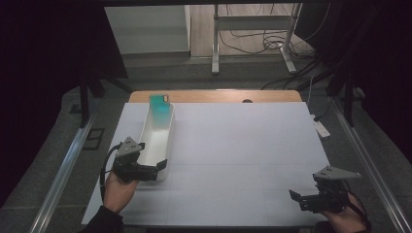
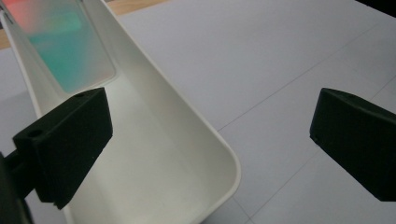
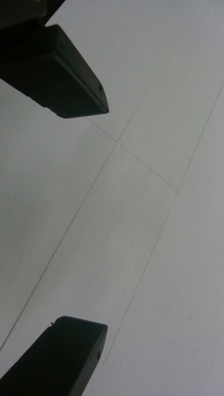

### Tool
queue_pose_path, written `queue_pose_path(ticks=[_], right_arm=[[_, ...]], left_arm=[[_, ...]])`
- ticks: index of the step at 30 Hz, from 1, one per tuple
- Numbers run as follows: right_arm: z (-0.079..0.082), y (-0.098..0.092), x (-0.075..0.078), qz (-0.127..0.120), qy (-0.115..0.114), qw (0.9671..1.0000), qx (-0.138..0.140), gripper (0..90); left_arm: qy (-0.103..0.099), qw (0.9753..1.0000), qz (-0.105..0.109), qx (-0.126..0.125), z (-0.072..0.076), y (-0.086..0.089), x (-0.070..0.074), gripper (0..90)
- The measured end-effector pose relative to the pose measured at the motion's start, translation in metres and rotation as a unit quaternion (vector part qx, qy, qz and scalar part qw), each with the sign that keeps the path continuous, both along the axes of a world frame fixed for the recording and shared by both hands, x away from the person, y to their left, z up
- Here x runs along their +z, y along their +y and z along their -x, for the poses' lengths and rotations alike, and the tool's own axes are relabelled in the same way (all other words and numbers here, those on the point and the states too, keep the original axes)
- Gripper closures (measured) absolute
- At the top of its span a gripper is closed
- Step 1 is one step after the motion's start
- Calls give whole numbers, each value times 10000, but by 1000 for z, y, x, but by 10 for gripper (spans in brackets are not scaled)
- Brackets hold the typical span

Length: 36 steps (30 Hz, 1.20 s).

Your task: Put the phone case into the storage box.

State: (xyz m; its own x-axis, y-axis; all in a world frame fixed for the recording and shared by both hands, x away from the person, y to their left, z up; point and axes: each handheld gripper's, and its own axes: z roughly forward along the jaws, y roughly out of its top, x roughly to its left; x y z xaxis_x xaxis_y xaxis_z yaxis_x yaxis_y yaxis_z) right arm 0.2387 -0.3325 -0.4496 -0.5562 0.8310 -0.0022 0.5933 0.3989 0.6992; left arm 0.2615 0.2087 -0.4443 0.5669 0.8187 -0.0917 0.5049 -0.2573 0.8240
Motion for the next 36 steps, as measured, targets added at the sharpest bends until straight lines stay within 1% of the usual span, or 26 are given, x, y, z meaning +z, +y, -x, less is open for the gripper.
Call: queue_pose_path(ticks=[7, 11, 19, 21, 31, 36], right_arm=[[0, 0, 0, 8, -2, 10000, -2, 0], [0, 1, 0, 13, -4, 10000, 0, 0], [0, 1, 0, 29, 2, 10000, -1, 0], [0, 1, 0, 33, 2, 10000, -4, 0], [0, 2, -1, 50, 4, 10000, -5, 0], [0, 2, -1, 64, 7, 10000, -6, 0]], left_arm=[[26, 9999, -44, 106, 10, 5, -2, 0], [44, 9999, -21, 166, 15, 8, -4, 0], [69, 9996, -42, 261, 23, 13, -6, 0], [81, 9995, -68, 295, 28, 16, -7, 0], [143, 9991, -66, 383, 42, 22, -12, 0], [174, 9989, -30, 427, 49, 25, -14, 0]])
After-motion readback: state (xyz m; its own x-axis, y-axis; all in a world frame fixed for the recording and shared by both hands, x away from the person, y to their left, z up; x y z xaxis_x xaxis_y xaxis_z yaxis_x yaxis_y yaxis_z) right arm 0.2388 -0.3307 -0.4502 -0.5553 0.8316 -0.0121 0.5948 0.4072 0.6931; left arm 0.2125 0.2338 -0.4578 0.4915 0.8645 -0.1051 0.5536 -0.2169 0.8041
